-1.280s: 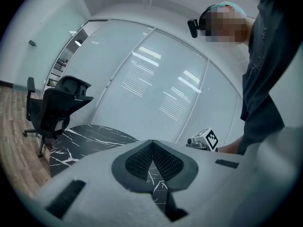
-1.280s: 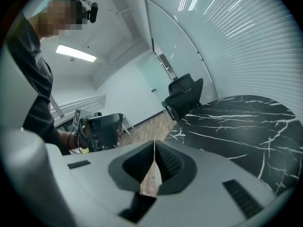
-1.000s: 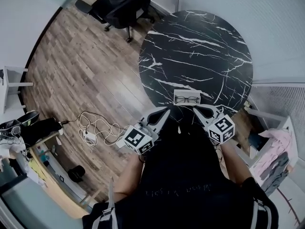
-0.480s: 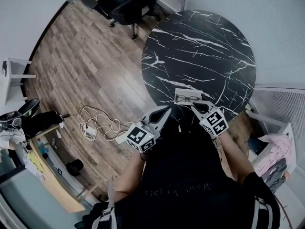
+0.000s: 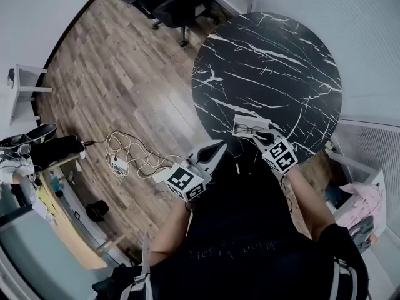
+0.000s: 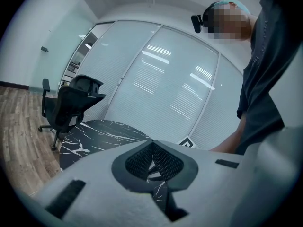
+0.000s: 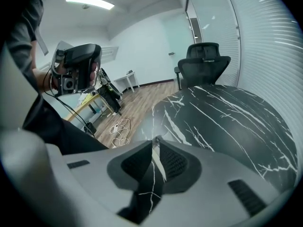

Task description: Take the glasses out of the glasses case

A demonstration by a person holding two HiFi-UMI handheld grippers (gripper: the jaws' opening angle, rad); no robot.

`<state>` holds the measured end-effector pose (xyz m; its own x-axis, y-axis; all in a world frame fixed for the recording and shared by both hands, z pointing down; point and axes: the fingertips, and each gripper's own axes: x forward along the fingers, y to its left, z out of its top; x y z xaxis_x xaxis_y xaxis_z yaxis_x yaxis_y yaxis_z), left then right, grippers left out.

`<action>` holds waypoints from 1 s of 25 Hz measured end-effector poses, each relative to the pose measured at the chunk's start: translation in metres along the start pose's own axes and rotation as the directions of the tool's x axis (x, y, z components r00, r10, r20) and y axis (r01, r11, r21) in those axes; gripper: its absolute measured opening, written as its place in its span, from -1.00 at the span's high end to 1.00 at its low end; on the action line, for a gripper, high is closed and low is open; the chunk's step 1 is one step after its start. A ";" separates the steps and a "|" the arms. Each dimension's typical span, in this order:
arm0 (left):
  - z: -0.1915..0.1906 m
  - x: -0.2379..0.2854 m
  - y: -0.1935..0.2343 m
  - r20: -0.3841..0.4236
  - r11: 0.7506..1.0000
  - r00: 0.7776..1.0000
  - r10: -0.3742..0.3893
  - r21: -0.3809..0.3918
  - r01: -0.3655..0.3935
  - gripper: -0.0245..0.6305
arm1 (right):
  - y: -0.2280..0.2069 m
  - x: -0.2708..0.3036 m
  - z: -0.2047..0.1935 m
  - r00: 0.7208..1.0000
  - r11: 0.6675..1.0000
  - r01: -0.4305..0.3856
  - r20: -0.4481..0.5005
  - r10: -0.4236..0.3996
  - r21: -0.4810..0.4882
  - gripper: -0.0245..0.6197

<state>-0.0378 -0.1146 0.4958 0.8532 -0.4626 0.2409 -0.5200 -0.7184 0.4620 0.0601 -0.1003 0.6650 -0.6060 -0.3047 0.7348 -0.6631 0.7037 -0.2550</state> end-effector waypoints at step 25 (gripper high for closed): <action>-0.012 -0.005 0.002 -0.012 0.999 0.999 0.035 -0.019 -0.035 0.87 | -0.018 0.048 -0.038 0.975 0.974 -0.014 -0.218 -0.036 -0.226 0.82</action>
<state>-0.0427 -0.1074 0.5057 0.8348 -0.4815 0.2669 -0.5489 -0.6914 0.4697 0.0594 -0.1034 0.7288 -0.4712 -0.1833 0.8628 -0.5383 0.8346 -0.1167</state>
